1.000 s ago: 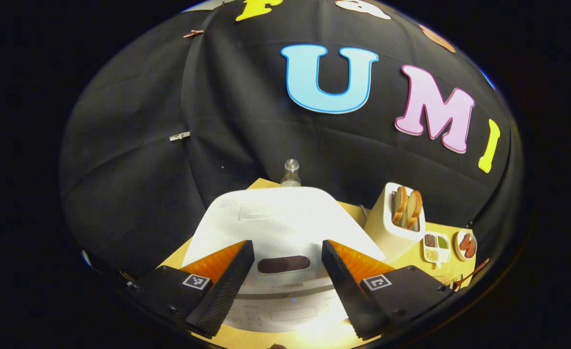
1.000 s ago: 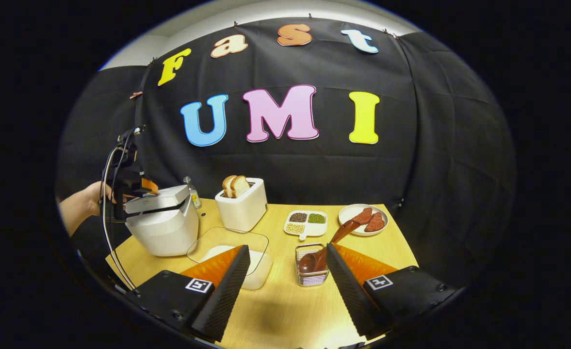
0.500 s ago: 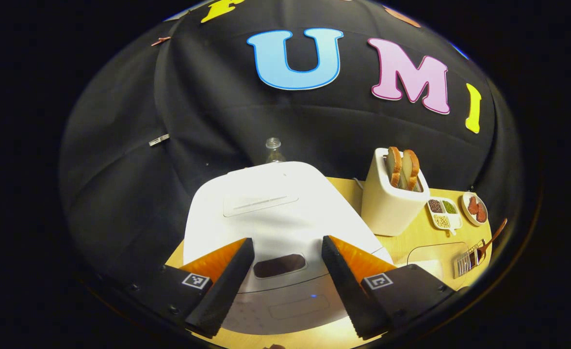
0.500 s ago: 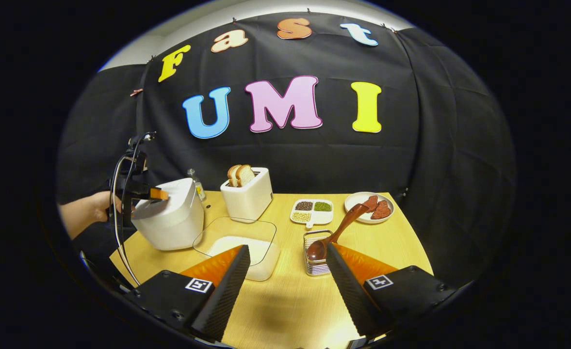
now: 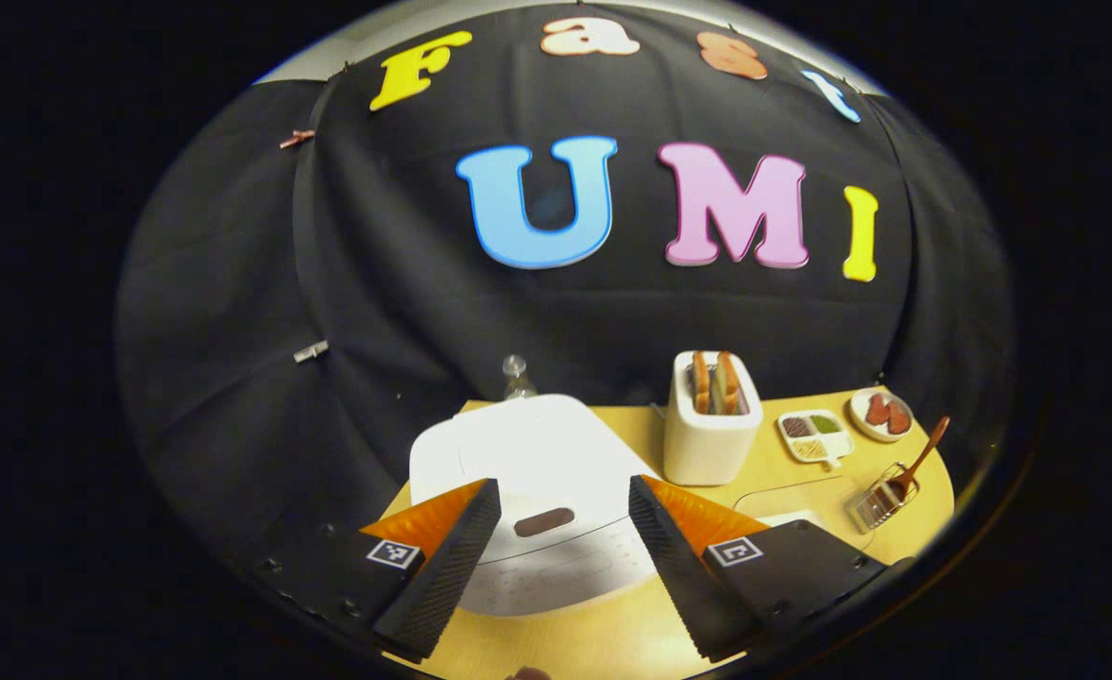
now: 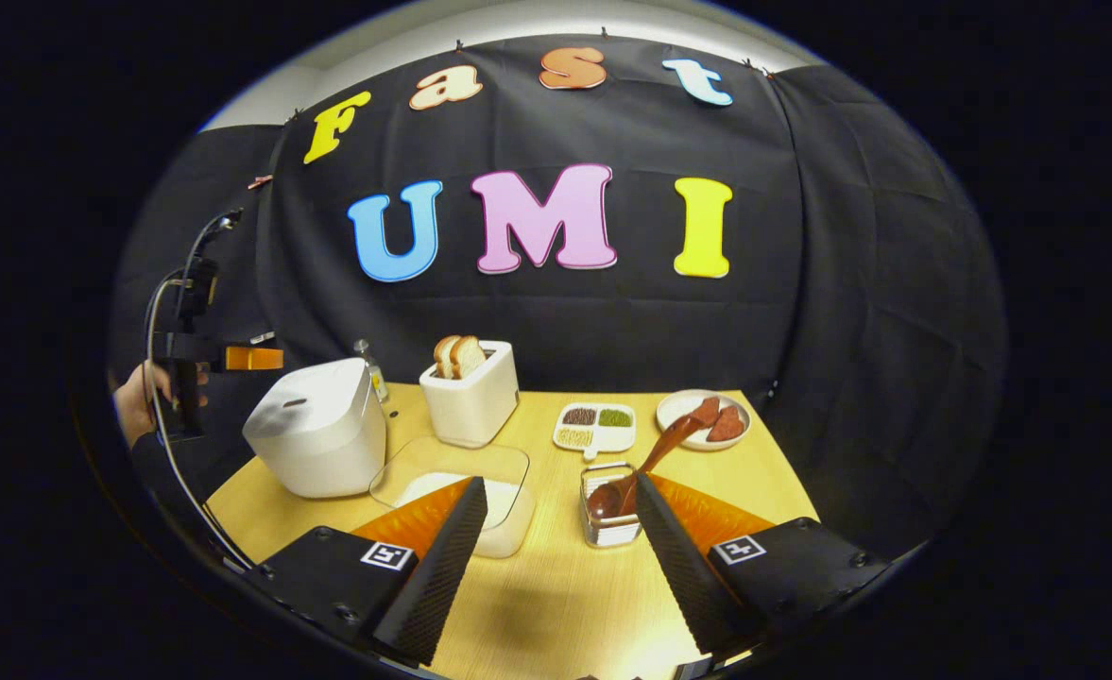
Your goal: Close the left gripper, press the button to open the rice cooker; take a wooden spoon from the chopstick holder with the right hand, scoop a spoonful of rice and pour it into the rice cooker, then put the wooden spoon back into the chopstick holder.
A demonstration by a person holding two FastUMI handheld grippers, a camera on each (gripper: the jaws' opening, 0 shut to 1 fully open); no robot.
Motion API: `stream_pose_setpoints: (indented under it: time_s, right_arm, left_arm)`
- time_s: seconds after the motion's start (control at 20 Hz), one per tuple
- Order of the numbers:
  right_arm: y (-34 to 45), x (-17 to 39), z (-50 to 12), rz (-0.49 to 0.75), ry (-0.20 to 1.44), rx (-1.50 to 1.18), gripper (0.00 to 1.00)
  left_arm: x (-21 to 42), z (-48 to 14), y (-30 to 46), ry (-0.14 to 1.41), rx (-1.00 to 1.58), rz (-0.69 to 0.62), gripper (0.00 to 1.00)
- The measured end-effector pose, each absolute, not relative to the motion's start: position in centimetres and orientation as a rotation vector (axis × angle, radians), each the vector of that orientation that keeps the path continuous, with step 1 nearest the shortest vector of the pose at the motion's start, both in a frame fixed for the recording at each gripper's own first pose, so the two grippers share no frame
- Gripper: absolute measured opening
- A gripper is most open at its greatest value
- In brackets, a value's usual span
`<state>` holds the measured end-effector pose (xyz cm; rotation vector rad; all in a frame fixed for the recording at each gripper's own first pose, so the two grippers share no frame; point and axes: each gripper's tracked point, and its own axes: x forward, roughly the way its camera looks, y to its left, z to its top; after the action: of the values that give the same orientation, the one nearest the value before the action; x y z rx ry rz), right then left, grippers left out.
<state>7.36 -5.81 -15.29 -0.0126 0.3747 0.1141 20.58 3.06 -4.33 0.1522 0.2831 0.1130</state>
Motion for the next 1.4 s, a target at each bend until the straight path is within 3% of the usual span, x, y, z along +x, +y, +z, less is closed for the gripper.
stream_pose_setpoints:
  time_s: [0.25,0.65,1.0,1.4]
  right_arm:
    - [-5.0,7.8,-9.0,0.042,0.23,-0.027,0.98]
    - [-1.7,2.3,-8.5,0.047,0.166,-0.082,0.99]
    - [1.6,1.0,-9.1,0.123,0.18,-0.155,0.99]
    - [1.3,0.6,-11.0,0.008,0.232,-0.11,0.98]
  left_arm:
    - [13.3,0.4,2.4,0.146,0.129,0.144,0.96]
    - [4.7,0.1,2.0,0.067,0.015,0.066,0.98]
    - [2.4,0.8,2.9,-0.01,-0.005,0.074,0.95]
    - [2.8,-0.2,0.9,-0.01,0.076,-0.011,0.95]
